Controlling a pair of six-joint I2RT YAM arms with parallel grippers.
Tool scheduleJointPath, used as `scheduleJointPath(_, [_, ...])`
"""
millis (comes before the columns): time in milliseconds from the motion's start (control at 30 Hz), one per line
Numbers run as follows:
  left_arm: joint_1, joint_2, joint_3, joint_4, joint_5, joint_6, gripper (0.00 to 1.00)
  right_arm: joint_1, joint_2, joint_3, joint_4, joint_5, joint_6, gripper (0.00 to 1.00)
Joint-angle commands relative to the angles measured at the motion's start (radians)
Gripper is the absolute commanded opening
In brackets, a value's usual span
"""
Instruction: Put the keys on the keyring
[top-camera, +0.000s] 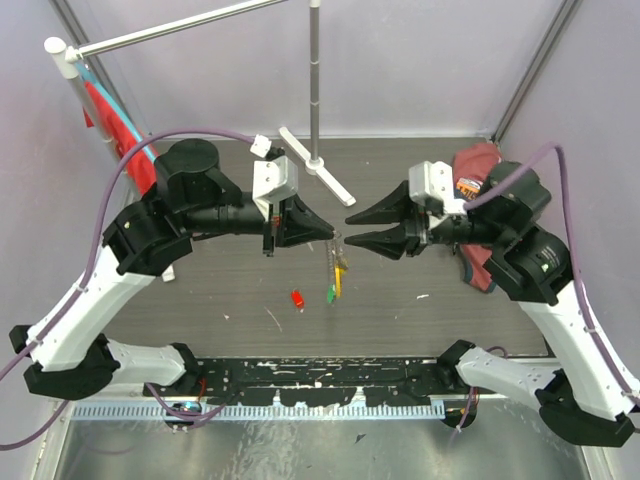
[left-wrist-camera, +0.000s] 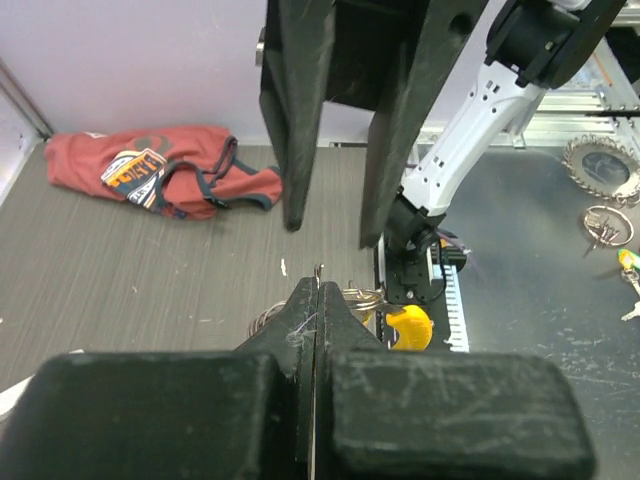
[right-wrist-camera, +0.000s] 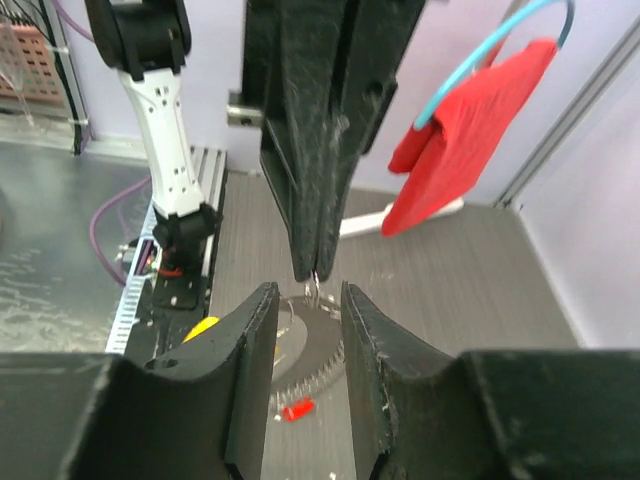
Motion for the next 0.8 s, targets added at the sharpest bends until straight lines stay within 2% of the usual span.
scheduleJointPath(0, [-0.001,0.021,0.085,-0.158,-0.027,0.075,0.00,0.005,0.040,0.038,-0.163,0.061,-0.057,0.37])
scheduleJointPath(333, [-0.002,0.073,0.121,-0.185,-0.029,0.086,0.00,0.005,0.071,0.034,-0.147,0.009,-0.041,0.37])
scheduleJointPath(500, [-0.001,0.076,0.124,-0.210,-0.026,0.085,0.00,0.005,0.082,0.031,-0.153,-0.015,-0.038,0.29])
scheduleJointPath(767, [-0.001,0.077,0.126,-0.211,-0.029,0.089,0.00,0.005,0.097,0.044,-0.238,-0.002,-0.095,0.33])
